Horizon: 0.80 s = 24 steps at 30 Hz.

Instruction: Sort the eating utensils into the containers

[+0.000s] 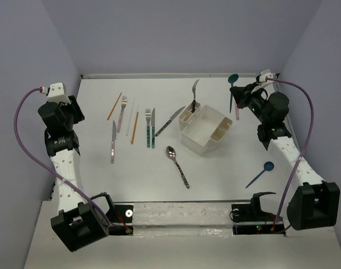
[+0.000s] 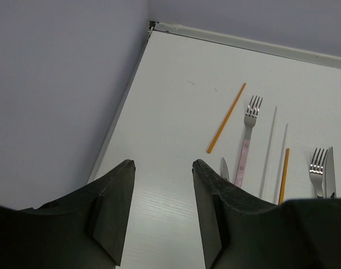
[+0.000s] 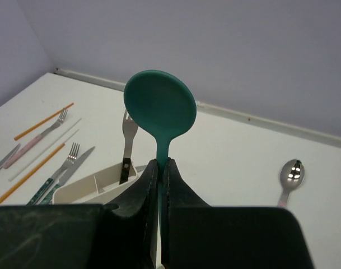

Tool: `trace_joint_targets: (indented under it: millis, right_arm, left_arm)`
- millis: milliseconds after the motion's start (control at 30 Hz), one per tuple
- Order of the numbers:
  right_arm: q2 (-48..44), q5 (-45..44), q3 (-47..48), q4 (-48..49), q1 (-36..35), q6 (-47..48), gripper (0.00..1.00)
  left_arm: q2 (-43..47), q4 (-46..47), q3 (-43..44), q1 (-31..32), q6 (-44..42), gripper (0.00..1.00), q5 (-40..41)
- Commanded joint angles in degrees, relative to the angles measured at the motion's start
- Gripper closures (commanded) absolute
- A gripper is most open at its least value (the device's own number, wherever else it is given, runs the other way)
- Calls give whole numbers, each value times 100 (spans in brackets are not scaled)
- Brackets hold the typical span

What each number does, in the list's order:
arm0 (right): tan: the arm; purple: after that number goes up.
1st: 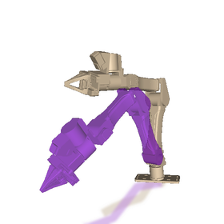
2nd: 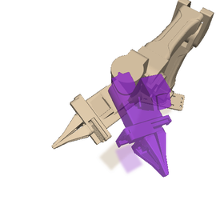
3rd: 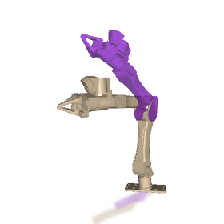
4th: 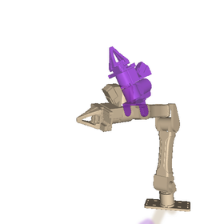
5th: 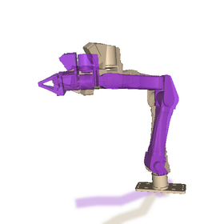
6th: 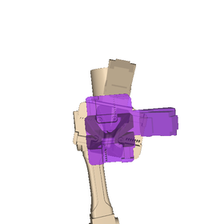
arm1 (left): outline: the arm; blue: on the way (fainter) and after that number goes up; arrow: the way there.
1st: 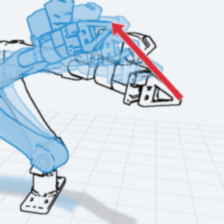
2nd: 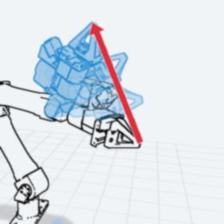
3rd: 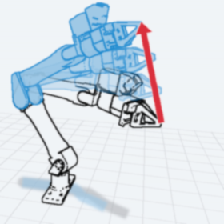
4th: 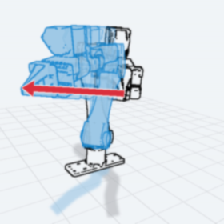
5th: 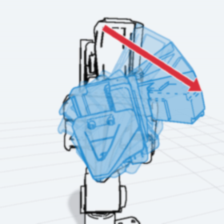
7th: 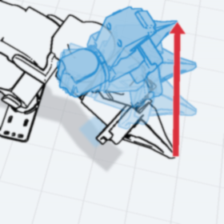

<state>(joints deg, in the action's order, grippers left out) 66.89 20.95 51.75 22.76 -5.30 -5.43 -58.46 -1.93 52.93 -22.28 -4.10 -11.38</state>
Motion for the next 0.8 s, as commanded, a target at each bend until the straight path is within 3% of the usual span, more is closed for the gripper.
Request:
trace_joint_targets:
  millis: [0,333,767]
  right_arm:
    - [-45,436,-270,1072,-50,-90,100]
    - [157,348,-1307,2284,-50,-414,100]
    - [465,-46,-2019,2795,-50,-415,100]
  left_arm:
    - [264,308,-54,-83,225,44,-277]
    - [590,202,-247,-180,173,45,-225]
    - [818,-9,-388,-206,41,44,-93]
